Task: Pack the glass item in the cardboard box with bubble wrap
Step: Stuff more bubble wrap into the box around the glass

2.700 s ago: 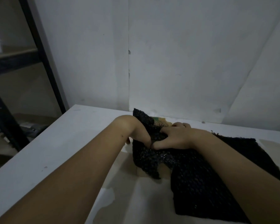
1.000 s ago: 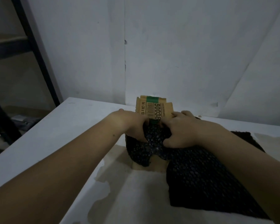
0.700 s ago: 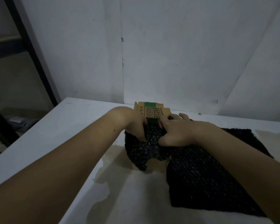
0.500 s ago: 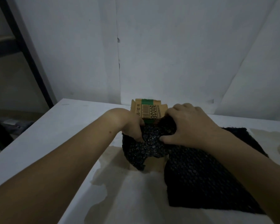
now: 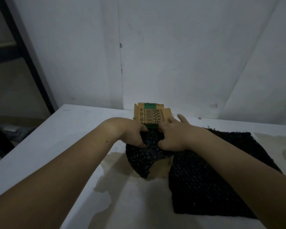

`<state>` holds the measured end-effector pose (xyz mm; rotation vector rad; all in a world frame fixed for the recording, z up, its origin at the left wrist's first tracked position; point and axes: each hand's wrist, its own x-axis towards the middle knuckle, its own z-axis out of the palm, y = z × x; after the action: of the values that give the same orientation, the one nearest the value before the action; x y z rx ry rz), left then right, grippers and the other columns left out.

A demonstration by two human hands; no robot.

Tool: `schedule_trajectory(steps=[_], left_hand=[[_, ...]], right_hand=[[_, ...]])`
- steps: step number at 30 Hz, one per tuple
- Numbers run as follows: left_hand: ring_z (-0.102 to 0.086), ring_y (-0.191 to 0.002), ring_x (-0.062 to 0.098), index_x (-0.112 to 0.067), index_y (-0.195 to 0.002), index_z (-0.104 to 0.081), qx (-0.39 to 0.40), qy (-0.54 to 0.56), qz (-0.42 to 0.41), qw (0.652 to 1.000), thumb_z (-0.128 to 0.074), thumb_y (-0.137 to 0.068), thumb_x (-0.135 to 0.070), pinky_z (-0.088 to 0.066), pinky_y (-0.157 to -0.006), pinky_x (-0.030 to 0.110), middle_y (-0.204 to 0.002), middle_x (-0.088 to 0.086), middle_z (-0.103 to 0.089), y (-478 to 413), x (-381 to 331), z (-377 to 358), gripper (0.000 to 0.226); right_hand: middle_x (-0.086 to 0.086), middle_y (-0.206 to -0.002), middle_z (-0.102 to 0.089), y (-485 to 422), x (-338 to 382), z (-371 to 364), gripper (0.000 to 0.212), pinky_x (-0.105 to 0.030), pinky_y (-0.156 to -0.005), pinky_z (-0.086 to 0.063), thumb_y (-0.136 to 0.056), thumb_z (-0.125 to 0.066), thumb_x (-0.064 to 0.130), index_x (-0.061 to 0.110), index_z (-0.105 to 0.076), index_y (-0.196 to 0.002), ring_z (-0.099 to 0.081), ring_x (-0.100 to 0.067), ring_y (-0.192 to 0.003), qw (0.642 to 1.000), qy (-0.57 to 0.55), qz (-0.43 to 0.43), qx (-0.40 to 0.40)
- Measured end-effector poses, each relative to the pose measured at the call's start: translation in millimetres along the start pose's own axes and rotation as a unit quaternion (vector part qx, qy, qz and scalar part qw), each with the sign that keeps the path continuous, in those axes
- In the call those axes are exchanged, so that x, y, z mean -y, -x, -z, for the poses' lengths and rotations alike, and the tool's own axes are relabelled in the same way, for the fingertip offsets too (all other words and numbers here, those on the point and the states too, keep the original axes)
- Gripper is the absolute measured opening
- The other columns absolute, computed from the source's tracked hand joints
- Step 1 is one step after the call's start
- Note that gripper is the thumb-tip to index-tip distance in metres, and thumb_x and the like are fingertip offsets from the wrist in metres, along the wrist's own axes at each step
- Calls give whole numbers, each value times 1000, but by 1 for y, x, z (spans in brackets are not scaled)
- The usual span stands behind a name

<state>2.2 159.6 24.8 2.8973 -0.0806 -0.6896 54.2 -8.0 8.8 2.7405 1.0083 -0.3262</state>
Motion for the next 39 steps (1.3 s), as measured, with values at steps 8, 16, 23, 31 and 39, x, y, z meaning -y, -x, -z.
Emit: schedule_trajectory(steps=[8,16,23,31,39], left_hand=[[-50,-123,19,-37,-150,-36,-2,-18,17,1000,-62,-88,-47,-42,-88,28,-145,-3,-47,4,-4,2,67],[-45,-129,21,-33,-154,-29,-4,-31,28,999,-58,-93,-43,-35,-84,24,-152,1,-40,3,-8,4,68],[-44,-130,20,-33,-151,-37,-3,-41,16,999,-59,-91,-49,-36,-91,28,-149,-3,-44,5,-8,4,65],[-44,-130,20,-31,-153,-31,-9,-64,18,998,-56,-94,-48,-32,-86,25,-150,-2,-42,4,-8,6,67],[-44,-96,13,-32,-146,-44,-10,-66,-1,998,-57,-93,-48,-35,-78,26,-135,-2,-54,4,-6,5,57]], right_hand=[[-11,-135,-44,-1,-10,3,43,-47,-118,-6,-85,-51,51,25,-44,-119,-22,-26,-141,994,-97,13,37],[11,-104,-63,46,-20,32,28,-38,-105,-36,-84,-54,37,39,-70,-107,-47,-20,-117,993,-2,111,-32],[-5,-103,-55,35,7,6,20,-50,-118,-4,-83,-56,39,20,-52,-78,-28,-30,-135,988,98,59,107],[17,-109,-67,55,-23,19,39,-22,-108,-24,-74,-62,59,36,-71,-103,-44,-13,-129,979,-43,125,-155],[-6,-133,-57,29,-11,16,97,-47,-119,1,-42,-34,91,22,-71,-98,-12,-26,-148,993,98,62,26]])
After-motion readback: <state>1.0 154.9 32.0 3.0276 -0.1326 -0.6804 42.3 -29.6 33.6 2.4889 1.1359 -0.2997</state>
